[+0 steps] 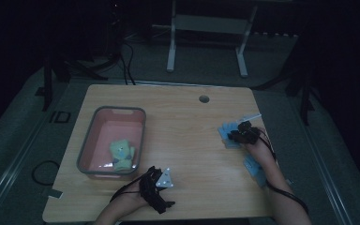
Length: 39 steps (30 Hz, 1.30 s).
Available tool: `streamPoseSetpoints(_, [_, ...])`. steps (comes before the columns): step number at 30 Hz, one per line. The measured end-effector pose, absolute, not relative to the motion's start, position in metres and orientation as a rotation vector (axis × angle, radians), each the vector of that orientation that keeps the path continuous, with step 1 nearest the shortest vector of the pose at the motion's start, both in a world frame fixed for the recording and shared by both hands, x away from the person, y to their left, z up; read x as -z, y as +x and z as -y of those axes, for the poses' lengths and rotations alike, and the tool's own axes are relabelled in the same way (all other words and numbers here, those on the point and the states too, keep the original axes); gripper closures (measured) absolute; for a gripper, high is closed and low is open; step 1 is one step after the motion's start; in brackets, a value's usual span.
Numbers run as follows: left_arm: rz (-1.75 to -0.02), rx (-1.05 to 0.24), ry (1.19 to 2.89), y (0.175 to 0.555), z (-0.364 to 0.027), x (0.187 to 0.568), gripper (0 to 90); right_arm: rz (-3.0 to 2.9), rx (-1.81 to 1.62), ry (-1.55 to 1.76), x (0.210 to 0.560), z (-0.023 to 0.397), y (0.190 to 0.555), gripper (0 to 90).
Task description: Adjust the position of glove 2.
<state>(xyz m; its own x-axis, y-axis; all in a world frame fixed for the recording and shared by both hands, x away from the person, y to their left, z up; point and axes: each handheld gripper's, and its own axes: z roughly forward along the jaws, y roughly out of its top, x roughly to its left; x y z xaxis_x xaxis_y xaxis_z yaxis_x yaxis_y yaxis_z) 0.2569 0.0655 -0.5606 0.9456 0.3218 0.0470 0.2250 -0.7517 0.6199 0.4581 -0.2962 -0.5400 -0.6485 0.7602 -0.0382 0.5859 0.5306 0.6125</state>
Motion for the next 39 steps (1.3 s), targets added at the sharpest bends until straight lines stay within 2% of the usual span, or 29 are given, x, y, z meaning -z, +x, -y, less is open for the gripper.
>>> streamPoseSetpoints(2, [-0.386,-0.200,2.452,0.257,-0.066,0.560,2.9,-2.466,-0.817,1.135,0.540,0.293,0.456,78.8])
streamPoseSetpoints(10, [-0.393,-0.201,2.453,0.257,-0.066,0.561,2.9,-2.435,-0.810,1.225,0.532,0.289,0.451,82.1])
streamPoseSetpoints(20, [-0.395,-0.201,2.445,0.257,-0.068,0.561,2.9,-2.409,-0.983,1.149,0.486,0.250,0.407,82.7])
streamPoseSetpoints(39, [-0.388,-0.211,2.441,0.255,-0.068,0.562,2.9,-2.368,-1.044,1.137,0.472,0.176,0.332,83.0])
